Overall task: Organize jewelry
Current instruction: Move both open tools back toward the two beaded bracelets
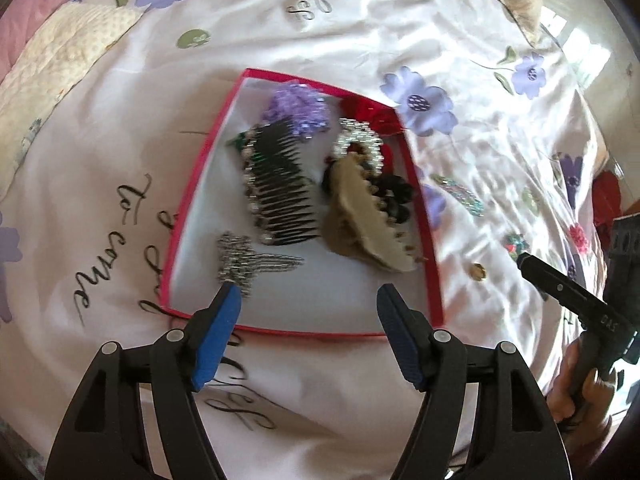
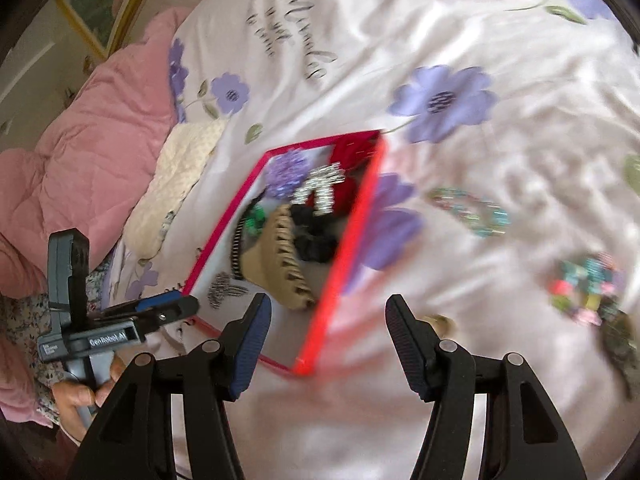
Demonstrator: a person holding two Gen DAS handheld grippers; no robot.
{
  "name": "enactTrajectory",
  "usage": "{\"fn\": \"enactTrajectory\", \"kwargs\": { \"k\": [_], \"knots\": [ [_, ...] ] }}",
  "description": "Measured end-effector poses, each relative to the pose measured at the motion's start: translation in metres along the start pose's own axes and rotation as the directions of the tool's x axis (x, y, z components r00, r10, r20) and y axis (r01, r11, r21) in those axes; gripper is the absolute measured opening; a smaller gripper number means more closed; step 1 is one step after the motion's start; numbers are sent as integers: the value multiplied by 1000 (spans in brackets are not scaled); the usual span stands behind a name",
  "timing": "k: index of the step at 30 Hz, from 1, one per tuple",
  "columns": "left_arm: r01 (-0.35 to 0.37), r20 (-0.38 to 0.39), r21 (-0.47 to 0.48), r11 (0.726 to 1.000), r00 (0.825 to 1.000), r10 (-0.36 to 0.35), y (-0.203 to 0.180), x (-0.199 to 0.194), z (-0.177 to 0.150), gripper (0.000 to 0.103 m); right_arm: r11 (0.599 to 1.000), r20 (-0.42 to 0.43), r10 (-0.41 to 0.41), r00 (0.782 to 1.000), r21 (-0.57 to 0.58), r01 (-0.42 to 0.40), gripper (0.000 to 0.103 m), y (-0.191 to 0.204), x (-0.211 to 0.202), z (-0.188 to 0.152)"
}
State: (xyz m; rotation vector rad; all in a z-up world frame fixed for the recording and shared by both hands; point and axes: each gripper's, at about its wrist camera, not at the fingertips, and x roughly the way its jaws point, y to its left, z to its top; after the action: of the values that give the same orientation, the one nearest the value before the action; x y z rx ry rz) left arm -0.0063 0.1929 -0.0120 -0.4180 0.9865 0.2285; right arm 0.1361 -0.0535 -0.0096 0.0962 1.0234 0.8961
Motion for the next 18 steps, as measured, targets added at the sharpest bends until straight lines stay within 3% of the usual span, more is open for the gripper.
{"fn": "enactTrajectory", "kwargs": {
  "k": [6,18],
  "knots": [
    [22,-7,45,999,1000,-22,-29,1,-2,73,996,45,-82,996,33,81,63,-32,-36,-10],
    [58,-37,116,992,998,-54,-76,11,-4,73,983,75,-163,984,103,155,65,-76,-67,-22]
  ]
}}
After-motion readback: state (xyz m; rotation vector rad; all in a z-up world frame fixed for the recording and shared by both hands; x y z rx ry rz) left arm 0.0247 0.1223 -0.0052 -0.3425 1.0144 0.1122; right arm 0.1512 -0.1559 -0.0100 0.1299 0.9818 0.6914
